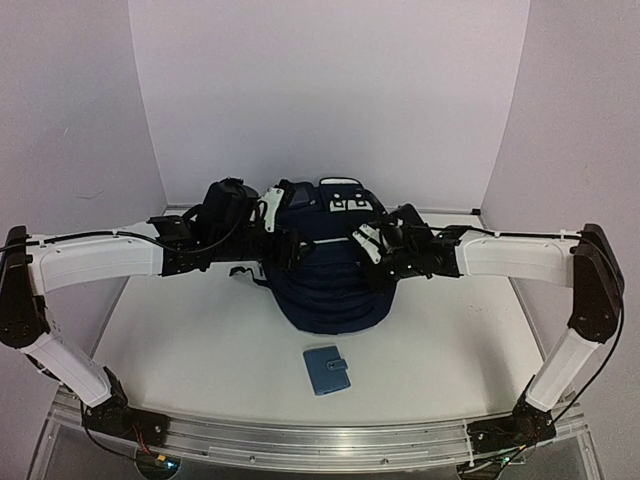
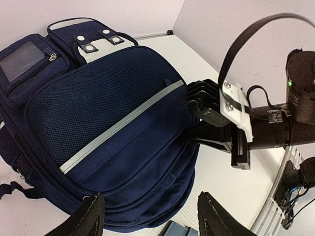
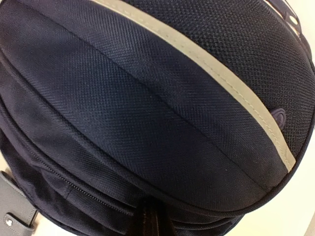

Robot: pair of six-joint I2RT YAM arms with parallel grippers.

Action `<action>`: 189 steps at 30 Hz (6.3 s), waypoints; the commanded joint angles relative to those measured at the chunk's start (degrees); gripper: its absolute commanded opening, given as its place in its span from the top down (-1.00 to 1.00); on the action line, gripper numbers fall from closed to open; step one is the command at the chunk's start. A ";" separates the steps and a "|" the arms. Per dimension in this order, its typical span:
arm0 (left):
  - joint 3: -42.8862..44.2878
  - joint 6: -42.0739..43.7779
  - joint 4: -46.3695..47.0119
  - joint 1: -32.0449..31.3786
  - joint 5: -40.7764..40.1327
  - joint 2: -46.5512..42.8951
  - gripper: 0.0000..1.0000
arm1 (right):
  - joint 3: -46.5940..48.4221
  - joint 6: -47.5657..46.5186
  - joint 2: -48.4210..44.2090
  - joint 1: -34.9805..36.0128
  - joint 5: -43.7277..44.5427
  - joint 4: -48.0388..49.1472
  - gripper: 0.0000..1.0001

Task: Pack the student bag
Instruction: Zip the student bag at the center of the board.

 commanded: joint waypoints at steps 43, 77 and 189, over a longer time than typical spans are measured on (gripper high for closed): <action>-5.50 31.46 7.31 -0.11 3.30 -1.48 -0.32 | -1.35 -1.20 -2.38 -0.25 1.21 9.03 1.00; -2.78 47.17 12.38 -0.21 4.20 5.56 -0.21 | -2.77 -2.24 -0.92 -3.24 -6.98 6.74 0.53; 3.46 74.35 31.59 -2.68 -12.68 23.09 0.54 | -11.41 -4.46 -7.99 -3.34 -0.68 19.84 1.00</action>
